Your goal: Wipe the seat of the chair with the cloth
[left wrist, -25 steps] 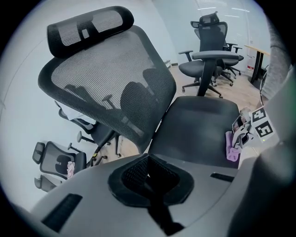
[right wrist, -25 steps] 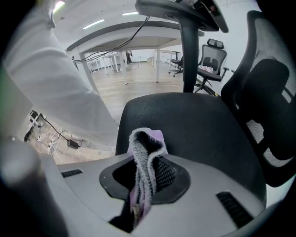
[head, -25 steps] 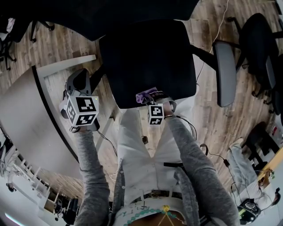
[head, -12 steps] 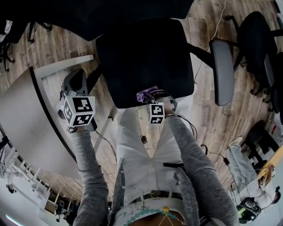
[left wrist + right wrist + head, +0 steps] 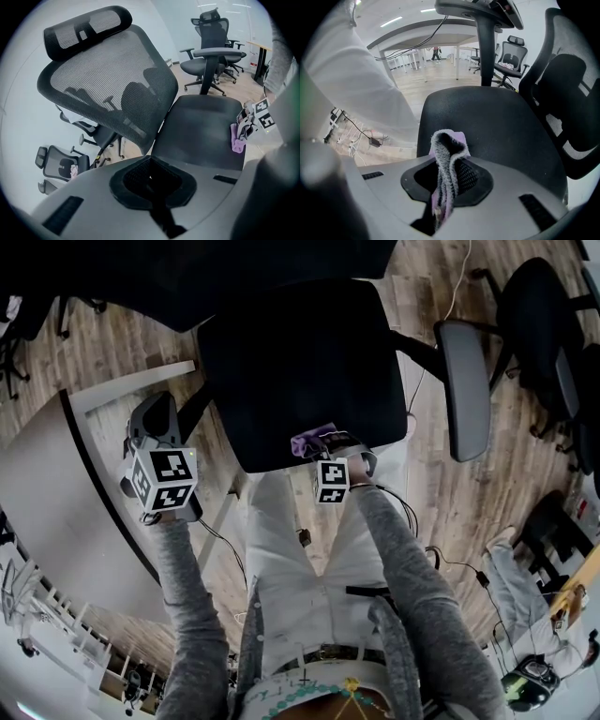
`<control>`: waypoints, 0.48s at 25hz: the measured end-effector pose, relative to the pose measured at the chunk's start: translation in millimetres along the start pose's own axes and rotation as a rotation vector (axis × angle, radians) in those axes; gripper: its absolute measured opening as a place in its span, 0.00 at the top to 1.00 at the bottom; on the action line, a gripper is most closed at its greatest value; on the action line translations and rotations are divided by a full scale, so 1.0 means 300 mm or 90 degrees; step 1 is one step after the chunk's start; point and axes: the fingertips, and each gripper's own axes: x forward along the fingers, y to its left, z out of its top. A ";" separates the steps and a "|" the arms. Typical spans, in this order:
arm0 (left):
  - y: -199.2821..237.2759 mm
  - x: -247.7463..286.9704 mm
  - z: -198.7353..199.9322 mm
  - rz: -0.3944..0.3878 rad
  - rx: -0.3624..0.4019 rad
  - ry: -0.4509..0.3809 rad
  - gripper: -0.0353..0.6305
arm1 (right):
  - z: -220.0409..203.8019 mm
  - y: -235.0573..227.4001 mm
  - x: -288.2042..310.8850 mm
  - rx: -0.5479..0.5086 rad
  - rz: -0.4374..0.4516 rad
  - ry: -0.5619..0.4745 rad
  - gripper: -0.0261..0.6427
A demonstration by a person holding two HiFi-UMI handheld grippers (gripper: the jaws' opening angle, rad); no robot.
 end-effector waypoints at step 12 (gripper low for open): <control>-0.004 0.002 -0.003 0.001 0.004 0.001 0.95 | -0.039 -0.002 -0.010 0.003 -0.005 0.007 0.89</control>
